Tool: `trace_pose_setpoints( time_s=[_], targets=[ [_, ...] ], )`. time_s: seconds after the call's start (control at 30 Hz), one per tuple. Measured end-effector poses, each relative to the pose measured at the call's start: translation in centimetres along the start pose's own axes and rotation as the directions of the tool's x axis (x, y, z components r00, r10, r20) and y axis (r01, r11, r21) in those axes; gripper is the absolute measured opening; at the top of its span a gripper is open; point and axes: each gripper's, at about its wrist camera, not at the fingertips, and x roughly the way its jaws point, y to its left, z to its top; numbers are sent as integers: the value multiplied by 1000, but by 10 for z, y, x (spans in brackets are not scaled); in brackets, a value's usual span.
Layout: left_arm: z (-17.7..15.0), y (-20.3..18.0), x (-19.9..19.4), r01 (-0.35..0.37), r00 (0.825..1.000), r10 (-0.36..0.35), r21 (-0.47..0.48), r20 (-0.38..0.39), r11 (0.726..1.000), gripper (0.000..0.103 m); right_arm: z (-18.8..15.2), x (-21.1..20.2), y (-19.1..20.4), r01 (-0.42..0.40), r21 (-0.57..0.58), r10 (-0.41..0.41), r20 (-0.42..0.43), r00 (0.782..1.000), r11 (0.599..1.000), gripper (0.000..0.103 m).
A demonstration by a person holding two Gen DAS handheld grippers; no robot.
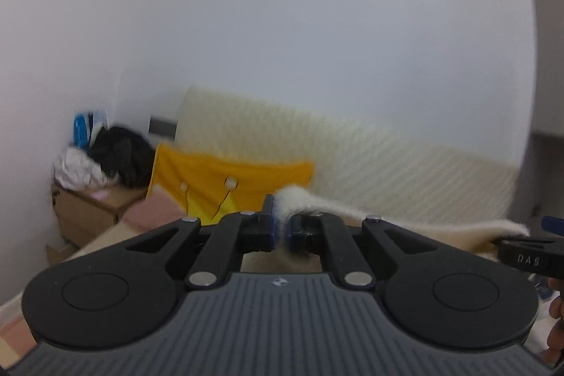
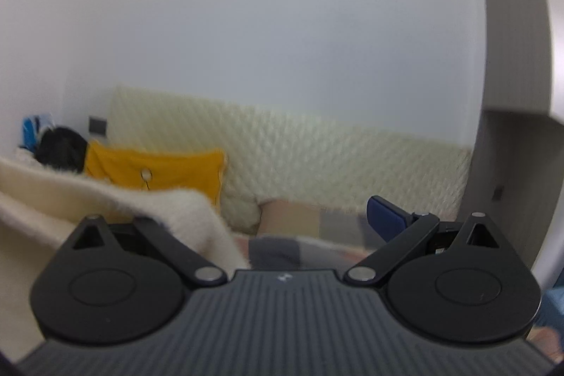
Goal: Fold large clothes
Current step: 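Lift the sweater high with the left gripper and shake it out, then lower the sweater onto the bed and open the left gripper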
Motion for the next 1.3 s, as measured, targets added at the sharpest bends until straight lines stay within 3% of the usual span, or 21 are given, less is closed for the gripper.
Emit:
trace_pose_setpoints(
  time_s=[0.13,0.2,0.37,0.57,0.8,1.0,1.1,1.13,1.17,1.23,1.3],
  targets=[
    [-76,17,138,-35,995,36,15,-94,999,7,-50,113,40,17,-8,-17,-70,997,1000,100],
    [-112,31,212,-49,988,51,18,-145,999,7,-74,146,63,28,-20,-30,-99,995,999,100],
    [-197,57,368,-86,957,84,5,-278,996,7,-137,239,94,32,-28,-38,-211,977,999,100],
    [-268,82,458,-119,913,121,29,-391,992,7,-196,301,118,12,-33,-22,-297,955,999,100],
    [-325,105,508,-131,860,141,54,-491,990,8,-245,341,130,-51,-9,42,-411,911,999,100],
    [-321,106,486,-130,839,142,61,-525,990,12,-259,351,131,-96,45,106,-505,857,994,100],
    [-313,100,482,-126,825,159,98,-542,987,25,-256,355,126,-111,97,147,-558,817,989,100],
    [-310,99,481,-123,824,161,105,-543,987,34,-253,353,125,-118,109,159,-566,809,987,101],
    [-305,98,480,-135,818,176,115,-548,984,53,-249,350,124,-128,120,174,-571,802,984,101],
    [-296,98,478,-168,796,207,122,-568,978,75,-241,344,122,-144,133,195,-578,793,981,101],
    [-287,98,474,-146,789,180,105,-587,984,79,-231,336,120,-159,148,216,-582,784,976,101]
  ],
)
